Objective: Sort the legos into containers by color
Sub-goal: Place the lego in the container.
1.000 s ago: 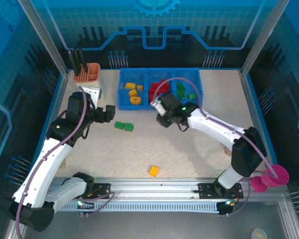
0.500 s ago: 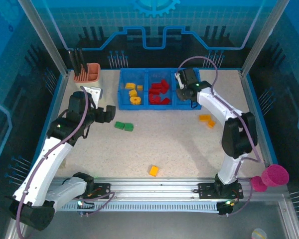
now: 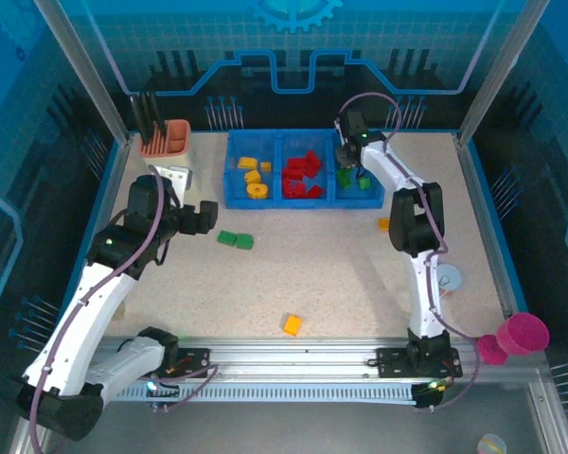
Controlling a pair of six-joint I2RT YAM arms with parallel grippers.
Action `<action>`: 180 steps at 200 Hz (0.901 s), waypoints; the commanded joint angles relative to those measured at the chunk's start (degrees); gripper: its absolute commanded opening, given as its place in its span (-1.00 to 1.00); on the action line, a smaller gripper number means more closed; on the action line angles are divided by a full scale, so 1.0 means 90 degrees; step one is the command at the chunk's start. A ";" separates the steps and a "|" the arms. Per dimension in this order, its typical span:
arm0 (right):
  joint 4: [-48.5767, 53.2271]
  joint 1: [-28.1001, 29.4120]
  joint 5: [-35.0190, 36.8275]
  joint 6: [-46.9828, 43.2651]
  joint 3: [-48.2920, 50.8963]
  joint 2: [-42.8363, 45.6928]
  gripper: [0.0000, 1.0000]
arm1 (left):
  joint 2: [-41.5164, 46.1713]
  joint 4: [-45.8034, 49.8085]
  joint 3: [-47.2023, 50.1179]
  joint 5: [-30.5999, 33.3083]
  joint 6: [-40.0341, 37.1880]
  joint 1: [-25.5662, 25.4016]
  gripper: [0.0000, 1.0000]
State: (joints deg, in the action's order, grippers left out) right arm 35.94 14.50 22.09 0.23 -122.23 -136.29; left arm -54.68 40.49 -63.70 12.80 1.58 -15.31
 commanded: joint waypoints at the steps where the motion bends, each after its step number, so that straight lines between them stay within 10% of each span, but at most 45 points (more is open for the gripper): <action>1: 0.0430 -0.0198 0.0002 0.0051 -0.0703 -0.0526 -0.56 | 0.0060 0.0166 -0.0274 0.0121 0.0198 0.0060 0.98; 82: 0.0312 -0.0352 -0.0323 0.0096 -0.0668 -0.0646 -0.36 | -0.0129 0.0316 -0.0704 0.0043 0.0302 0.0061 0.98; 128: -0.0231 -0.0323 -0.0746 -0.0067 0.0446 0.0264 0.18 | -0.0326 0.0351 -0.0988 -0.0200 0.0373 0.0061 0.98; 180: -0.0787 0.0038 -0.1039 -0.0529 0.1880 0.1833 0.16 | -0.0588 0.0154 -0.1055 -0.0370 0.0329 0.0061 0.98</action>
State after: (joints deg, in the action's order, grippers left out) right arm 32.51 12.69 15.73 -1.91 -109.19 -128.20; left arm -58.78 43.00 -71.22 11.51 4.23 -15.16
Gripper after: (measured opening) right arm 0.589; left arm 0.991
